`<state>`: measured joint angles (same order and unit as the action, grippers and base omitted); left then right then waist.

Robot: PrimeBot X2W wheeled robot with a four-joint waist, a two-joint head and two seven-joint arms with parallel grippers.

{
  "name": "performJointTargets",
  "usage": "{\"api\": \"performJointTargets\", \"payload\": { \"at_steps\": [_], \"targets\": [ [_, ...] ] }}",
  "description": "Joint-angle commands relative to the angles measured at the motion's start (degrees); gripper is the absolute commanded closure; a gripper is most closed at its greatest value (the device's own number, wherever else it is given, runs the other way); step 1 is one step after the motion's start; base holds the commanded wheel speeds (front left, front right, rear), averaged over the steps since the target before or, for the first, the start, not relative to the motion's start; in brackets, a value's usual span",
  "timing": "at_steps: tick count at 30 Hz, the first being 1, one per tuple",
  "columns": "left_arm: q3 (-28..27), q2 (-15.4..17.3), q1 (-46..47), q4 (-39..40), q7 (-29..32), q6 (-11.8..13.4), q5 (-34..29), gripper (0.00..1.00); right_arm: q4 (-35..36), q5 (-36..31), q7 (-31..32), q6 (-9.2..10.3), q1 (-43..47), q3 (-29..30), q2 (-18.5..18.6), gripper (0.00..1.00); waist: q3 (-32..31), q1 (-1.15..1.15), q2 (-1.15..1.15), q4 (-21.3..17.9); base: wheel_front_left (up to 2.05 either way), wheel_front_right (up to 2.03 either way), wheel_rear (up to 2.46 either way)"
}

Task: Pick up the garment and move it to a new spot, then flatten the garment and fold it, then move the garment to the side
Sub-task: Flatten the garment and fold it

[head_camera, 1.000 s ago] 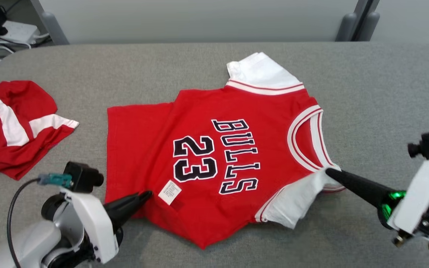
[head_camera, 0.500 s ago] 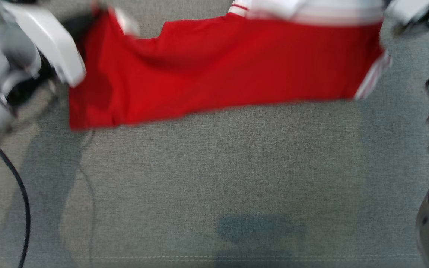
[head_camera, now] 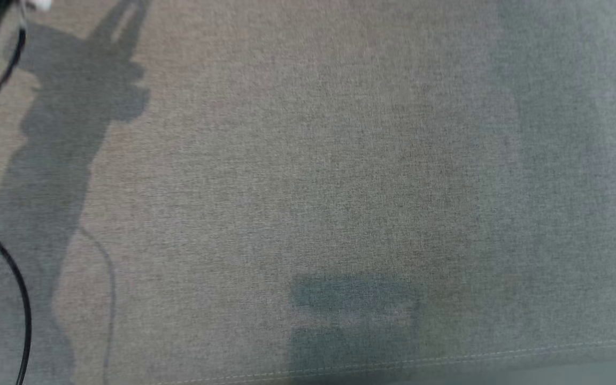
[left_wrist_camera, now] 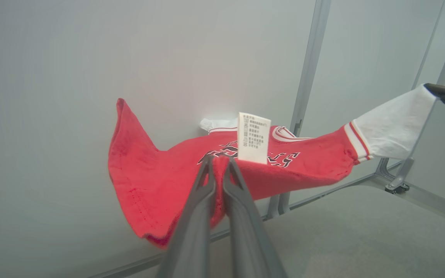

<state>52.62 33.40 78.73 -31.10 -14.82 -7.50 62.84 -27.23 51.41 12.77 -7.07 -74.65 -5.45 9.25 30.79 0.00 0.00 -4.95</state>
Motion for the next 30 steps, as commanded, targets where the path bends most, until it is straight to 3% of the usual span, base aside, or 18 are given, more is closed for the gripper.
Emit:
{"api": "performJointTargets", "payload": {
  "at_steps": [1, 8, 15, 22, 30],
  "targets": [
    [-1.56, 3.24, -0.71, 0.55, -0.17, 0.01, 0.87, 1.0, 2.34, 1.81, 1.38, -0.42, 2.03, -0.73, -0.15, 1.0, 1.77, 0.0, 0.0, -0.97, 0.0, 0.0, 0.0],
    [-3.66, 6.07, -12.65, 1.82, -0.17, 0.01, 1.41, 1.0, 11.31, 12.47, 10.38, -0.42, 17.27, -5.26, 4.8, 1.0, 3.47, 0.0, 0.0, -1.49, 0.0, 0.0, 0.0],
    [-7.69, 4.58, -24.66, 4.63, -0.18, 0.01, -1.04, 1.0, 18.61, 20.15, 18.84, -0.42, 30.98, -6.83, 9.83, 1.0, 0.46, 0.0, 0.0, -0.24, 0.0, 0.0, 0.0],
    [-10.32, 1.81, -35.82, 5.2, -0.18, 0.01, -2.78, 1.0, 23.48, 26.99, 26.81, -0.42, 43.78, -5.89, 12.35, 1.0, -7.08, 0.0, 0.0, 1.1, 0.0, 0.0, 0.0],
    [-8.12, 2.94, -44.81, 5.98, -0.18, 0.01, -2.77, 1.0, 26.5, 28.67, 31.72, -0.42, 54.11, -5.77, 12.67, 1.0, -15.93, 0.0, 0.0, 1.15, 0.0, 0.0, 0.0]
  ]
}}
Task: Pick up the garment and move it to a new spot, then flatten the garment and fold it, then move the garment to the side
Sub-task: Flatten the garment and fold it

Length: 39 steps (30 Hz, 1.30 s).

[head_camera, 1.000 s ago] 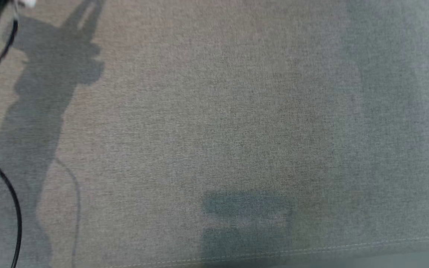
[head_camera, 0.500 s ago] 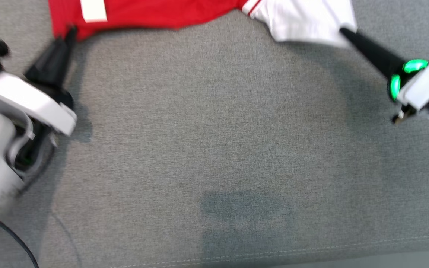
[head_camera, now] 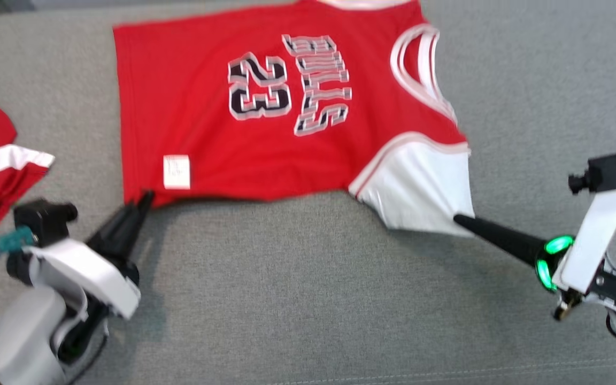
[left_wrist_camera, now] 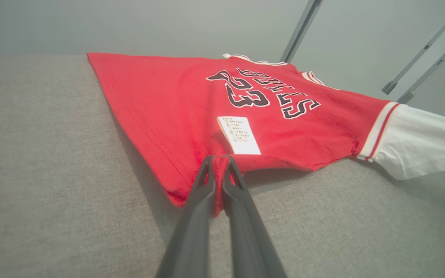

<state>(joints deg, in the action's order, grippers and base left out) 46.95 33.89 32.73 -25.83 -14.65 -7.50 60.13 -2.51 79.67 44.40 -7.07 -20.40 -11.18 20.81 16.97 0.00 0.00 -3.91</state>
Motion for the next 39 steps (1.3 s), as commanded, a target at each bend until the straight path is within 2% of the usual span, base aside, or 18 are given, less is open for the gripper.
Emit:
{"api": "performJointTargets", "payload": {
  "at_steps": [1, 5, 11, 20, 32, 39],
  "targets": [
    [-1.31, 2.82, -0.99, 1.3, -0.35, 0.01, 1.03, 1.0, 1.96, 0.42, 0.67, -0.42, 1.97, 0.41, 0.96, 1.0, -3.87, 0.0, 0.0, 0.19, 0.0, 0.0, 0.0],
    [-0.37, 3.8, -4.51, 2.1, -0.35, 0.01, 3.29, 1.0, 2.36, 0.29, 1.48, -0.42, 5.62, 1.33, 0.34, 1.0, -6.66, 0.0, 0.0, 0.34, 0.0, 0.0, 0.0],
    [-0.13, 4.38, -8.32, 2.31, -0.35, 0.01, 3.09, 1.0, 3.02, -0.75, 3.19, -0.42, 9.91, 2.25, -0.79, 1.0, -9.42, 0.0, 0.0, 0.76, 0.0, 0.0, 0.0],
    [-1.89, 1.6, -13.65, 1.33, -0.35, 0.01, 1.0, 1.0, 4.59, -1.93, 6.33, -0.42, 16.37, 4.41, -2.9, 1.0, -12.24, 0.0, 0.0, 1.1, 0.0, 0.0, 0.0],
    [-5.29, 0.73, -16.22, -2.48, -0.35, 0.01, -2.62, 1.0, 6.01, -5.69, 9.27, -0.42, 19.36, 8.67, -6.31, 1.0, -12.65, 0.0, 0.0, 0.66, 0.0, 0.0, 0.0],
    [-4.44, 0.18, -15.54, -3.97, -0.35, 0.01, -3.02, 1.0, 4.86, -10.08, 9.75, -0.42, 18.79, 10.28, -8.71, 1.0, -11.35, 0.0, 0.0, 0.96, 0.0, 0.0, 0.0]
  ]
}}
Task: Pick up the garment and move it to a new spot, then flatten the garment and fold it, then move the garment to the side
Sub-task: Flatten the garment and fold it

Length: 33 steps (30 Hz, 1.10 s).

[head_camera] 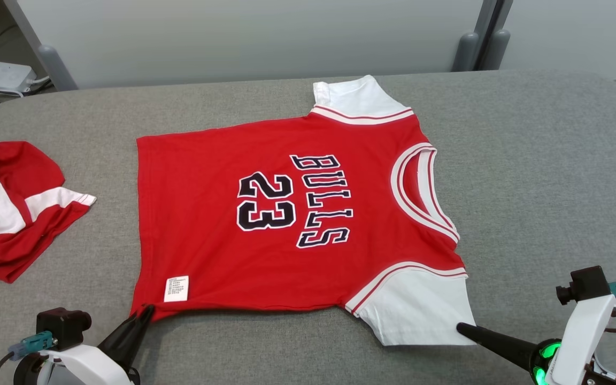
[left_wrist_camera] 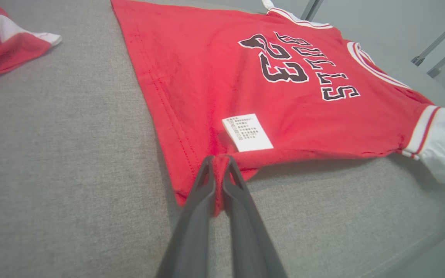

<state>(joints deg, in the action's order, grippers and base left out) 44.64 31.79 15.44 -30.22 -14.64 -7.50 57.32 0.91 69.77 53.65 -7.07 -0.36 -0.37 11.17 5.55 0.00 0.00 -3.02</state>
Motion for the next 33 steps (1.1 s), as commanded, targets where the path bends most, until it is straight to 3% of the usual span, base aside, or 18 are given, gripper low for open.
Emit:
{"api": "performJointTargets", "payload": {
  "at_steps": [1, 2, 3, 4, 5, 6, 14, 20, 31, 33],
  "targets": [
    [-1.91, 2.23, 1.82, 0.43, -0.36, 0.01, -0.19, 1.0, 1.32, -0.73, 0.38, -0.42, -1.26, -0.23, 0.66, 1.0, 0.36, 0.0, 0.0, 0.18, 0.0, 0.0, 0.0],
    [-1.64, 2.16, 1.94, 0.46, -0.36, 0.01, -0.19, 1.0, 1.22, -1.35, 0.26, -0.42, -1.32, -0.02, 0.48, 1.0, 0.58, 0.0, 0.0, 0.28, 0.0, 0.0, 0.0],
    [-1.35, 2.05, 2.07, 0.55, -0.36, 0.01, -0.24, 1.0, 1.07, -2.01, 0.2, -0.42, -1.3, 0.18, 0.37, 0.82, 0.73, 0.0, 0.0, 0.38, 0.0, 0.0, 0.0],
    [-1.05, 1.95, 2.22, 0.65, -0.36, 0.01, -0.32, 0.74, 0.98, -2.59, 0.03, -0.42, -1.31, 0.47, 0.2, 0.25, 0.93, 0.0, 0.0, 0.5, 0.0, 0.0, 0.0],
    [-0.92, 1.77, 2.36, 0.76, -0.36, 0.01, -0.29, 0.37, 1.01, -2.94, -0.02, -0.42, -1.35, 0.68, -0.03, 0.0, 1.06, 0.0, 0.0, 0.62, 0.0, 0.0, 0.0],
    [-1.0, 1.61, 2.49, 0.87, -0.36, 0.01, -0.28, 0.0, 1.04, -3.32, -0.1, -0.42, -1.37, 0.94, -0.18, 0.0, 1.14, 0.0, 0.0, 0.71, 0.0, 0.0, 0.0],
    [-5.08, 0.56, 1.86, 1.47, -0.36, 0.01, -2.56, 0.0, 2.04, -7.22, -4.2, -0.42, -3.1, 3.1, 0.11, 0.0, 1.06, 0.0, 0.0, 1.38, 0.0, 0.0, 0.0],
    [-14.02, -2.67, 1.04, 2.57, -0.36, 0.58, -10.56, 0.0, 1.96, -14.77, -20.56, -0.42, -7.35, 1.3, 1.22, 0.0, 0.47, 0.0, 0.0, 2.15, 0.0, 0.0, 0.0],
    [-26.49, -9.6, -2.05, 7.95, -0.36, 4.07, -23.59, 0.0, -4.18, -25.52, -46.47, -0.42, -13.35, -7.55, 5.59, 0.0, -1.04, 0.0, 0.0, 2.32, 0.0, 0.0, 0.0],
    [-27.31, -10.26, -2.46, 8.27, -0.36, 4.11, -24.47, 0.0, -5.06, -26.6, -48.56, -0.42, -13.69, -8.28, 5.94, 0.0, -1.3, 0.0, 0.0, 2.27, 0.0, 0.0, 0.0]
  ]
}}
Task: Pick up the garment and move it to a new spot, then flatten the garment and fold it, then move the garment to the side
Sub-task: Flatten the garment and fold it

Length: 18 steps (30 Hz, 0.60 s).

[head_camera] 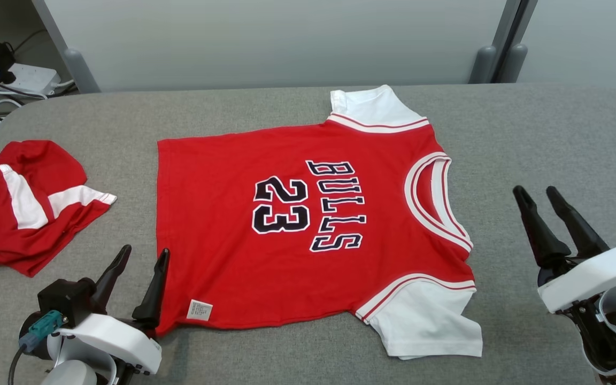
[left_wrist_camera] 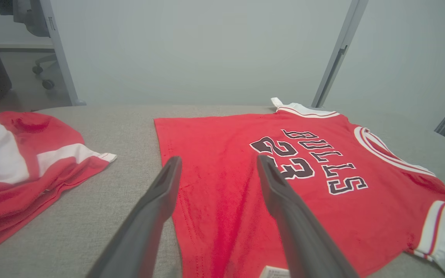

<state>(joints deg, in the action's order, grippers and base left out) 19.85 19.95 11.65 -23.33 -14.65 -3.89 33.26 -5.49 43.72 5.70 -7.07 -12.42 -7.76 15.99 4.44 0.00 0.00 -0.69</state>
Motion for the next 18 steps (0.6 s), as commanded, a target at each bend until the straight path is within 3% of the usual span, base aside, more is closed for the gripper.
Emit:
{"api": "performJointTargets", "payload": {
  "at_steps": [1, 8, 18],
  "targets": [
    [-3.35, 1.01, 0.88, 1.65, -0.35, 0.68, -1.17, 0.0, 0.38, -1.05, -2.62, -0.42, -1.83, -1.33, 1.08, 0.0, -0.51, 0.0, 0.0, -0.13, 0.0, 0.0, 0.0],
    [-8.22, -3.34, -3.27, 3.21, -0.35, 1.23, -5.28, 0.0, -5.67, -6.15, -12.59, -0.42, -2.05, -4.58, 1.74, 0.0, -2.99, 0.0, 0.0, -0.78, 0.0, 0.0, 0.0],
    [-12.57, -8.69, -8.53, 5.25, -0.35, 1.63, -10.93, 0.0, -10.22, -9.24, -18.53, -0.42, 0.3, -7.6, 1.75, 0.0, -5.0, 0.0, 0.0, -1.51, 0.0, 0.0, 0.0]
  ]
}}
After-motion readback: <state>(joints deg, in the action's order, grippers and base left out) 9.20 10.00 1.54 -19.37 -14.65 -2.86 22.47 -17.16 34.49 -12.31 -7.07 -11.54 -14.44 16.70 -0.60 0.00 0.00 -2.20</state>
